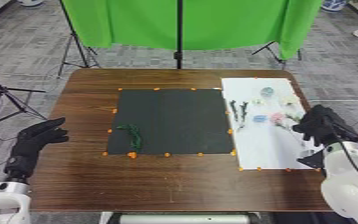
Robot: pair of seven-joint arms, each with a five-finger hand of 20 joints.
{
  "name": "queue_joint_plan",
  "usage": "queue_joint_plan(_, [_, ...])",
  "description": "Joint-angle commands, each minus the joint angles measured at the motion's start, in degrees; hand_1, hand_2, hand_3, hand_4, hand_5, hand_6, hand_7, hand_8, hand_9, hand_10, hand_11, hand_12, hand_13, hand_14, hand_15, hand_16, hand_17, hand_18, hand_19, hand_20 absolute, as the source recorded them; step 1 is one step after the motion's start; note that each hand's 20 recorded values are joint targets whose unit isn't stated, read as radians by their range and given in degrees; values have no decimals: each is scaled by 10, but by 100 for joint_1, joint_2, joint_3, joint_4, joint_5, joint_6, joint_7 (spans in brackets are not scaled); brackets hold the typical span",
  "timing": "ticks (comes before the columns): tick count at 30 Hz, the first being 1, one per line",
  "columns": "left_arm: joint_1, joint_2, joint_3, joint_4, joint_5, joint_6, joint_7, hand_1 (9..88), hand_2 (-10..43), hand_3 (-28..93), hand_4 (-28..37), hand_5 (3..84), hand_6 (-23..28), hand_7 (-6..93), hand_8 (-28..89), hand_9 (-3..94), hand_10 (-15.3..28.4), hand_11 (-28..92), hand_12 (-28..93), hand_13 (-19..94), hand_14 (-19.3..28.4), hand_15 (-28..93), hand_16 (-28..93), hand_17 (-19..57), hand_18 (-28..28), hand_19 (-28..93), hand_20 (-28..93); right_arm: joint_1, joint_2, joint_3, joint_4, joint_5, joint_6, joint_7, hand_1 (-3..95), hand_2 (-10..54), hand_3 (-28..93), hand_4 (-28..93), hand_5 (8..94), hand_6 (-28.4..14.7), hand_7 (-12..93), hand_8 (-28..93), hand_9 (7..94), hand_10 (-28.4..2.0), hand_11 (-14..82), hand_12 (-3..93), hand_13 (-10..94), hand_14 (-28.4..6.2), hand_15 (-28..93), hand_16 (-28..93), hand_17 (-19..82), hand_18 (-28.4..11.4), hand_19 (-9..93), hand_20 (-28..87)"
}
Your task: Arrange flowers
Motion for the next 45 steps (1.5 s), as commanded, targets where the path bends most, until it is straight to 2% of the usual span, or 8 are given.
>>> queue_joint_plan(1, [13,-28,58,16,43,-174,-151,342,78,643,-115,492,50,138,-65,527,151,279,147,454,202,362,-7,118,153,241,254,2517,-534,-1917,-366,192,281,-475,566,-95,574,-128,838,-23,273,187,935,-109,364,257,937,-9,602,287,692,-120,932,527])
queue_joint_plan(7, [-121,-9,157,54,114,-270,-155,340,77,645,-115,491,51,137,-65,526,150,277,146,452,202,359,-8,116,154,240,253,3468,-1414,-3205,-13,154,200,-559,568,-95,572,-121,839,-23,274,187,936,-109,368,254,937,-9,604,282,696,-119,932,527])
queue_joint_plan(15, [-20,-32,85,14,104,-282,-245,339,76,645,-116,489,51,132,-65,524,150,275,147,451,202,356,-7,115,154,239,251,3885,-2040,-3954,444,224,301,-261,565,-95,574,-112,841,-24,274,185,937,-111,375,249,937,-7,610,275,701,-118,932,525])
queue_joint_plan(18, [16,-41,53,-7,106,-298,-306,338,76,645,-115,488,51,131,-64,523,149,273,147,451,202,355,-7,115,154,239,250,3859,-2298,-4016,609,264,230,-244,563,-95,577,-104,842,-25,275,185,937,-111,377,246,937,-8,613,271,703,-116,932,523])
queue_joint_plan(25, [-22,-31,2,-13,168,-555,-466,337,76,643,-115,490,52,130,-62,522,150,273,147,452,204,355,-6,115,155,245,253,3772,-2812,-4150,1004,198,138,-100,561,-95,576,-89,845,-27,279,180,937,-111,390,238,937,-6,621,258,714,-108,932,511])
queue_joint_plan(33, [-36,-29,-39,-31,221,-722,-614,336,76,641,-115,493,55,127,-62,522,152,271,146,454,204,356,-6,115,156,247,252,3709,-3134,-4263,1203,553,331,-60,563,-95,570,-87,844,-29,284,180,937,-108,397,232,937,-6,630,246,723,-103,932,502])
queue_joint_plan(40, [-40,-47,-50,-44,281,-829,-695,335,76,638,-116,493,56,125,-62,520,153,268,146,453,204,355,-7,115,156,248,251,3667,-3316,-4366,1357,957,555,-40,567,-95,561,-86,839,-32,289,180,937,-108,389,230,937,-8,622,238,726,-97,932,487])
queue_joint_plan(45, [-15,-56,-79,-55,283,-832,-722,336,76,636,-116,492,56,125,-61,519,153,266,146,451,203,353,-7,114,157,248,250,3610,-3390,-4367,1455,871,569,-19,568,-95,557,-83,836,-33,291,177,937,-109,384,229,937,-8,619,234,726,-94,932,470])
